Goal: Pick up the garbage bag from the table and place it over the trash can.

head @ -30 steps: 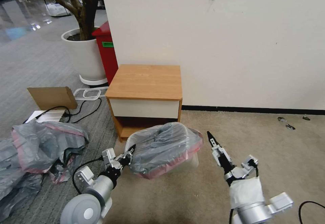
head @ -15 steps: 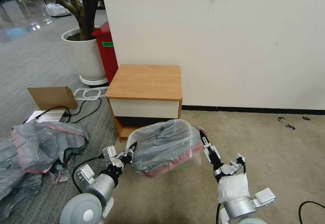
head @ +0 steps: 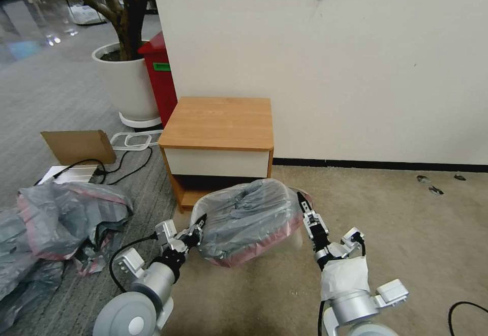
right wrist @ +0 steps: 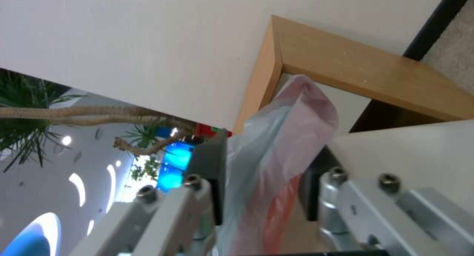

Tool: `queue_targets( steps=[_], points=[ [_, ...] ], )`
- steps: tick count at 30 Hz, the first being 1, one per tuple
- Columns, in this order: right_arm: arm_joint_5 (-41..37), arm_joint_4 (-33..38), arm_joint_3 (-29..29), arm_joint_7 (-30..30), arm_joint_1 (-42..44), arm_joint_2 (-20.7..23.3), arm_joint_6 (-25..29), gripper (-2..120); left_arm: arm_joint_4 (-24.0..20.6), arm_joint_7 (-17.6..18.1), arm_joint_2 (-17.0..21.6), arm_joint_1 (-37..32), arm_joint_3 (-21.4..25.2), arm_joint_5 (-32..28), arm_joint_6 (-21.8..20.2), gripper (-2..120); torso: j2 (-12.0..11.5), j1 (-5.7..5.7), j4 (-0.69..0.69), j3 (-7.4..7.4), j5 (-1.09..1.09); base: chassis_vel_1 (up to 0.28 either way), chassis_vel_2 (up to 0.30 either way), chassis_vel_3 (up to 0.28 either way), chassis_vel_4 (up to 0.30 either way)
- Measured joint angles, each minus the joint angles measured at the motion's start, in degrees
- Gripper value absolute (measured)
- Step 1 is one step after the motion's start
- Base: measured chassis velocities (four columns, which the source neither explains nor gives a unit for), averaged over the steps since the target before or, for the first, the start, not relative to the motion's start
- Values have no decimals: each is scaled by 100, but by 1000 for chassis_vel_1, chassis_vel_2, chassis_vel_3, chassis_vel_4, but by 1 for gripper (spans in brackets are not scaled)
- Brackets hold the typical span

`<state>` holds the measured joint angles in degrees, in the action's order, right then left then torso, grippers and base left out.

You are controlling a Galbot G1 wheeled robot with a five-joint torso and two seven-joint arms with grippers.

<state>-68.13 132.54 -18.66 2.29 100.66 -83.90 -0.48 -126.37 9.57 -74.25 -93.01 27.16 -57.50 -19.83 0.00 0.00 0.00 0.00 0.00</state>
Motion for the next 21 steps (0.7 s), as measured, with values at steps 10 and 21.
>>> queue_targets(
  steps=[10,21],
  points=[
    [44,14,-39,69,17,-4,7,0,-2,0,-6,0,16,-2,8,7,0,0,0,0,0,0,0,0,0],
    [970,-399,-220,-10,33,190,70,0,73,79,11,109,57,-342,6,7,0,0,-1,0,0,0,0,0,0]
  ],
)
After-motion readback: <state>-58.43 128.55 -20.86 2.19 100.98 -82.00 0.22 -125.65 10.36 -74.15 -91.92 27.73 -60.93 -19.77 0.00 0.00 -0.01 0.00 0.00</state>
